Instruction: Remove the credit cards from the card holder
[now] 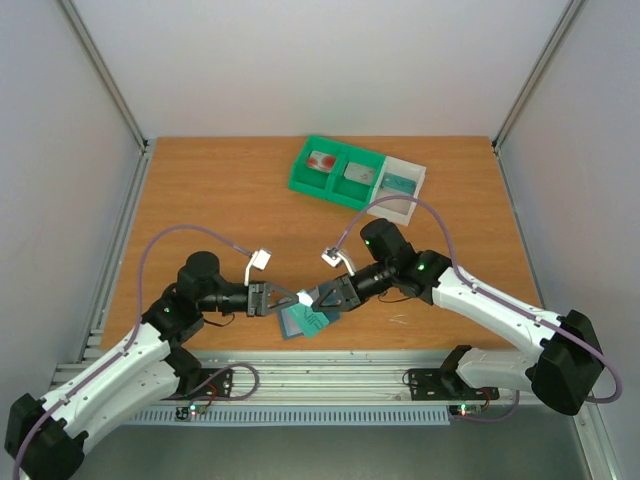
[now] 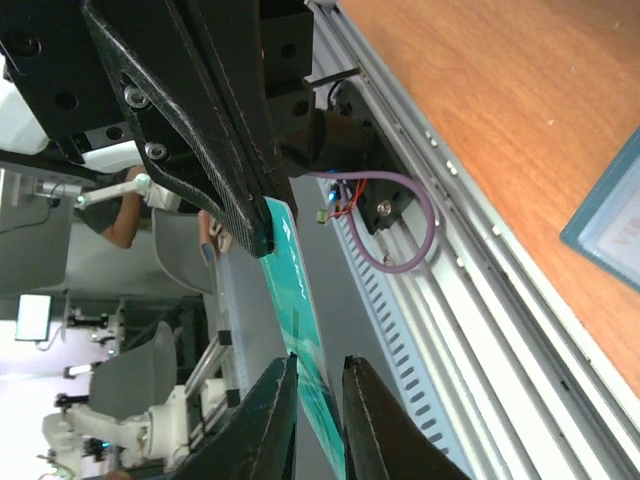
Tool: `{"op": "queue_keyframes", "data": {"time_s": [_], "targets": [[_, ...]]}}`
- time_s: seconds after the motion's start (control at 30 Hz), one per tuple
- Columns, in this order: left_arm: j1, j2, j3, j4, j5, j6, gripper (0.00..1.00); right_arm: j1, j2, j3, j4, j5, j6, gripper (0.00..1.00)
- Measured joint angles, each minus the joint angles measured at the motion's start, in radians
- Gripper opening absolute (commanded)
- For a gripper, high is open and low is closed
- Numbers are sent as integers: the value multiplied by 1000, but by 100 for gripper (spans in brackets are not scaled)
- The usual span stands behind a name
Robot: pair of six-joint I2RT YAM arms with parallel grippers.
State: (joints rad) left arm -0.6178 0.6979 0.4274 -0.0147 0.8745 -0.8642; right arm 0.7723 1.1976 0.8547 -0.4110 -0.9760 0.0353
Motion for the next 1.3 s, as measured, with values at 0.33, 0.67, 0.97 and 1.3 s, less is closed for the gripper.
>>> {"op": "queue_keyframes", "data": {"time_s": [0.33, 0.67, 0.97, 1.3], "targets": [[0, -42, -3, -4, -123, -8, 0, 0, -63, -48, 72, 117, 124, 58], [0, -150, -13, -61, -345, -72, 0, 0, -127, -134, 253, 257, 353, 79], [0, -258, -45, -40, -524, -166, 0, 2, -74, -198, 504, 290, 547, 51], [0, -279, -75, 34, -630, -255, 0, 44, 34, -211, 720, 347, 690, 34]]}}
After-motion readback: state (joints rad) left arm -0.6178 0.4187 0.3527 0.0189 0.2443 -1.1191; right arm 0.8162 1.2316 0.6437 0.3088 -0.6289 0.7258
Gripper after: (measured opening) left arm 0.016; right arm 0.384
